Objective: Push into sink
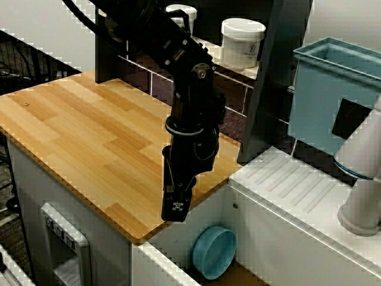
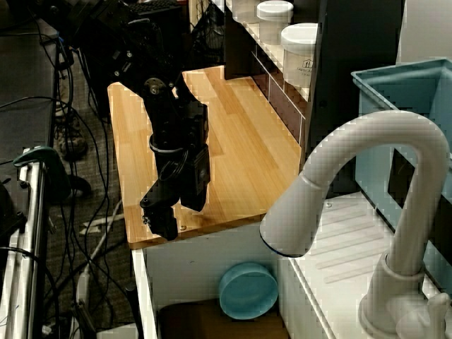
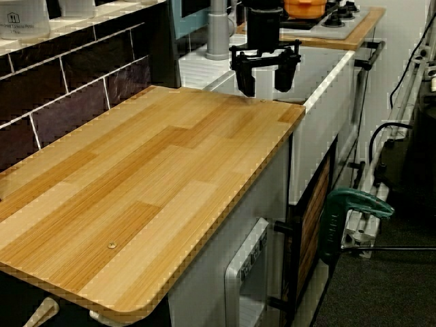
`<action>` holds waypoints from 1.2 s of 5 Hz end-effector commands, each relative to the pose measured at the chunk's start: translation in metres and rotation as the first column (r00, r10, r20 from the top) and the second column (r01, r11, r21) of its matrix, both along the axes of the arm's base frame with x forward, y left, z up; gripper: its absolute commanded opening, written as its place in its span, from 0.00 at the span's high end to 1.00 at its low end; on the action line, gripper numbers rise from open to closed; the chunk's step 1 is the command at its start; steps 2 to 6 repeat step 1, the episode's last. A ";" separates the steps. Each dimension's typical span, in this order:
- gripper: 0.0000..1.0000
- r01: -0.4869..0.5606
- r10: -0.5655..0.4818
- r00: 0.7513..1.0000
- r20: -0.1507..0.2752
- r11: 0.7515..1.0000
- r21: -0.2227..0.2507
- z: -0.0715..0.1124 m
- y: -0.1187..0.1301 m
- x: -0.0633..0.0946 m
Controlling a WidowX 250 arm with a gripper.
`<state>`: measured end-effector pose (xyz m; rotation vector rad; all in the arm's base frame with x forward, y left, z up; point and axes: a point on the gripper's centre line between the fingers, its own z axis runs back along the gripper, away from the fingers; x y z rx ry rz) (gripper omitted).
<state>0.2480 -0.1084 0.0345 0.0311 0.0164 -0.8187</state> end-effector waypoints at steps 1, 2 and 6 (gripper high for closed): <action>0.00 0.004 -0.003 0.999 0.051 1.000 -0.020 0.013 0.000 0.002; 0.00 0.004 -0.003 0.999 0.051 1.000 -0.020 0.013 0.000 0.002; 0.00 0.004 -0.003 0.999 0.051 1.000 -0.020 0.013 0.000 0.002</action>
